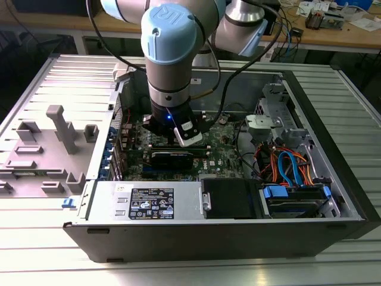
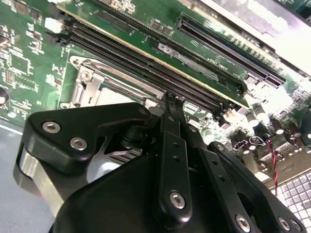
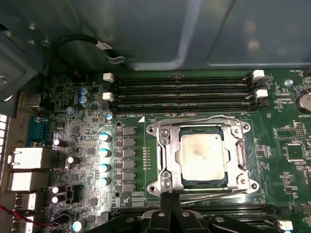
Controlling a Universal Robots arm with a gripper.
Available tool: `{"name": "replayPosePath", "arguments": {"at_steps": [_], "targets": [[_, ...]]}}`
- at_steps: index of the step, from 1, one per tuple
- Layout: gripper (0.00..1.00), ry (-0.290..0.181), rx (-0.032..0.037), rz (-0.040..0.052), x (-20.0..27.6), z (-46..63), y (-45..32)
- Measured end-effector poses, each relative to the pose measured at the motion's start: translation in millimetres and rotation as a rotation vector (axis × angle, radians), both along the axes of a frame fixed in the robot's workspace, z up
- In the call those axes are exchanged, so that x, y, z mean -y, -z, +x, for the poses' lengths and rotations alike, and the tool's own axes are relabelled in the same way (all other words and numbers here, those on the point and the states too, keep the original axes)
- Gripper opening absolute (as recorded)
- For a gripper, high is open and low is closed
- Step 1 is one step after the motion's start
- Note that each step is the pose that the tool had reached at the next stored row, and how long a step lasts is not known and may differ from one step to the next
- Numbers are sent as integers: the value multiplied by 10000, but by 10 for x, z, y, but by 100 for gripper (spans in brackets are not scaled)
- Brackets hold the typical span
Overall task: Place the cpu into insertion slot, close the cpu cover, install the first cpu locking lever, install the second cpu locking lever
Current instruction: 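Install the second cpu locking lever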
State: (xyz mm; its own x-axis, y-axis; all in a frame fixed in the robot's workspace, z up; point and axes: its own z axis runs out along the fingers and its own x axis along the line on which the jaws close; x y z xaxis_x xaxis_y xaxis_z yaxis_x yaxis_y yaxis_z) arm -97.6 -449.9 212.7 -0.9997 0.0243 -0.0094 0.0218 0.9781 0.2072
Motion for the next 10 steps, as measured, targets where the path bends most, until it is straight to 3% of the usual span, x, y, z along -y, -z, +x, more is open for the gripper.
{"name": "replayPosePath", "arguments": {"at_steps": [10], "targets": [[11, -35, 0, 29, 1, -45, 12]]}}
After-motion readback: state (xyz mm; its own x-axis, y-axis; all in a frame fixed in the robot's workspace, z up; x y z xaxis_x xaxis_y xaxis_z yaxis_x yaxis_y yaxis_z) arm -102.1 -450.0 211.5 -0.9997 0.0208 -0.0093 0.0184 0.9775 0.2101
